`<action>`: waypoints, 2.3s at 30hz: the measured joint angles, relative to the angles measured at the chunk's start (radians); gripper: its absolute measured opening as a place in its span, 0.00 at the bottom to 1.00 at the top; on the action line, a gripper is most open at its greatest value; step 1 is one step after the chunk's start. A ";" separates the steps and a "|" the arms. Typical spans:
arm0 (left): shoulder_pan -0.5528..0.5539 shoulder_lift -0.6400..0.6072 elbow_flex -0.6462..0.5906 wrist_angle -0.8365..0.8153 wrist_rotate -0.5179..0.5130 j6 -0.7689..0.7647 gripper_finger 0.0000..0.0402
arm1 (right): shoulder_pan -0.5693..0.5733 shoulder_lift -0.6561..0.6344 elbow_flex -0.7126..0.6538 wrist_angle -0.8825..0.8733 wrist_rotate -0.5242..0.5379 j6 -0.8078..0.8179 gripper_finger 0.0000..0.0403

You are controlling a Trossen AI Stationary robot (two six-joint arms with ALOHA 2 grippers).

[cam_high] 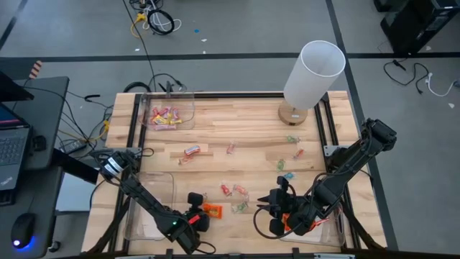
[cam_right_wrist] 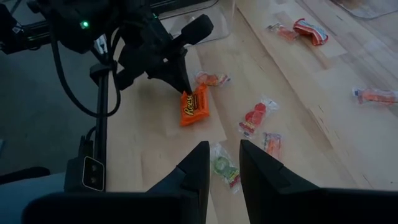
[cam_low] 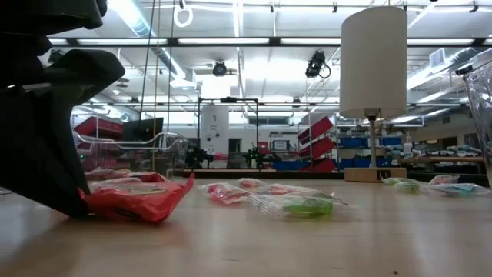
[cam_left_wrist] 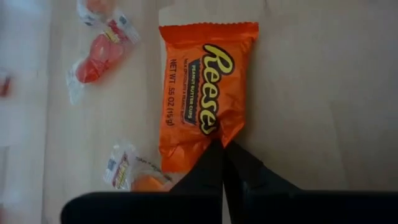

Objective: Sort candy
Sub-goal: Put the chocolate into the bottom right transparent bin

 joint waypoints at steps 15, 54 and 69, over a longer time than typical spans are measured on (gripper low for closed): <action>-0.006 0.003 0.119 -0.013 -0.237 0.133 0.00 | 0.000 0.000 0.000 0.000 0.000 -0.116 0.18; -0.018 0.000 0.399 0.354 -0.672 0.960 0.00 | -0.166 0.005 0.000 0.366 -0.402 -0.462 0.65; -0.015 0.000 0.400 0.530 -0.696 1.111 0.00 | -0.194 0.005 0.000 0.472 -0.603 -0.517 0.63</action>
